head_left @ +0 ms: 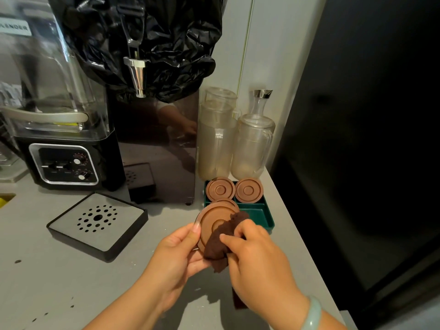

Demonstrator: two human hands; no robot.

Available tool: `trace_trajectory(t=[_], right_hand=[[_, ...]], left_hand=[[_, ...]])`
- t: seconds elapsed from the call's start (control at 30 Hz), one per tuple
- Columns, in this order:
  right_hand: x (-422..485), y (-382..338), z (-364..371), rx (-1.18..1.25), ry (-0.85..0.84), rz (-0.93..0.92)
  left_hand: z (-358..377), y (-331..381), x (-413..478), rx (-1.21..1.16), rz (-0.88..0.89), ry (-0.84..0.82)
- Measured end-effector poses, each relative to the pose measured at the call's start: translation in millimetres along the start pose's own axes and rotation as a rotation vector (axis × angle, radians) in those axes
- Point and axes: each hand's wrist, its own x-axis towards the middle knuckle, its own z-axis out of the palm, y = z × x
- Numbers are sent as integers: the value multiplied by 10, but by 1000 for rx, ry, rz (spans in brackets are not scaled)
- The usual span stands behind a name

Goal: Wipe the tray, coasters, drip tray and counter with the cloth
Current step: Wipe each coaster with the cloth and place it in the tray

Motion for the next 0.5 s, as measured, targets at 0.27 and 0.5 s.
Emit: trace_trajectory(t=[0.27,0.5], right_hand=[[95,109,-17,67,85,38],[97,375,-54,1312,342,631]], left_hand=[[59,28,-21,91,71,39],[15,7,-40,21,8,87]])
